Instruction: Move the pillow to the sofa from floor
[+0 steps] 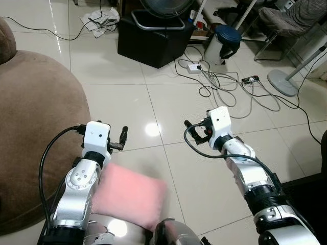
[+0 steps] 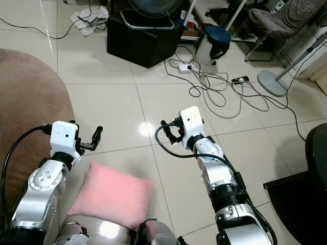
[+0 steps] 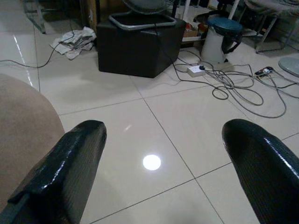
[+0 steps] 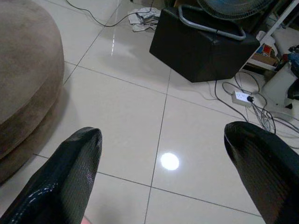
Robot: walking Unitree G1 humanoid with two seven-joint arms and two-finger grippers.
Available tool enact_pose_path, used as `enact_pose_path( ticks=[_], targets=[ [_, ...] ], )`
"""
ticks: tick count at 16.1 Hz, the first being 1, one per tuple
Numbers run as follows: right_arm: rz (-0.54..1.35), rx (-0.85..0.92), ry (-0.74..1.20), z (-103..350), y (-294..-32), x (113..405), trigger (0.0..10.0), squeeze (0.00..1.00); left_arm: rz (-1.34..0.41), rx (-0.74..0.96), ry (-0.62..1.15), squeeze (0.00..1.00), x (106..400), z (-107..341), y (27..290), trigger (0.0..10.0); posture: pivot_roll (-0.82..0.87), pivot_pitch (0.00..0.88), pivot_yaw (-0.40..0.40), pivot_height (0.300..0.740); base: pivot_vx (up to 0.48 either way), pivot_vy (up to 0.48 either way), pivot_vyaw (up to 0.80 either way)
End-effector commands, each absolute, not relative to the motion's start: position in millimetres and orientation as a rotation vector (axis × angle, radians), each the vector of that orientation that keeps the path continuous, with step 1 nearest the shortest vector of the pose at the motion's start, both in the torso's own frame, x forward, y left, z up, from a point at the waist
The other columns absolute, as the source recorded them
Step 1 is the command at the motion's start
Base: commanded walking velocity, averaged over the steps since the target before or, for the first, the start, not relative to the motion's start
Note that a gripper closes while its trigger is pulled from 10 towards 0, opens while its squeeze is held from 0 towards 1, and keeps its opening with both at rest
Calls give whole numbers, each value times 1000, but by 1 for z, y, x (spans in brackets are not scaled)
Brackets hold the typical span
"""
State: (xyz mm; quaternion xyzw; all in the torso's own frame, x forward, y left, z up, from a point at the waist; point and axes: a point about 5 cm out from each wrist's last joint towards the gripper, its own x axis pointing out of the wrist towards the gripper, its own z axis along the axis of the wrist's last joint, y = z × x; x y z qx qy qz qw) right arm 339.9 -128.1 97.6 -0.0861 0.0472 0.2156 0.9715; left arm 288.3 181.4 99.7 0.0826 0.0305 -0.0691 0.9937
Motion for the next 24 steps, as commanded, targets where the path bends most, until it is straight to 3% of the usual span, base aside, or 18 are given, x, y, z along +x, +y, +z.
enact_pose_path(
  ticks=[1, 24],
  targets=[
    [410, -189, 120, 91, -138, 336, 10000, 0, -153, 141, 70, 0, 289, 97, 175, 10000, 102, 209, -270, 740, 0, 0, 0],
    [447, -207, 122, 81, -127, 328, 10000, 0, -161, 203, 43, 0, 292, 102, 181, 10000, 122, 190, -257, 740, 0, 0, 0]
  ],
)
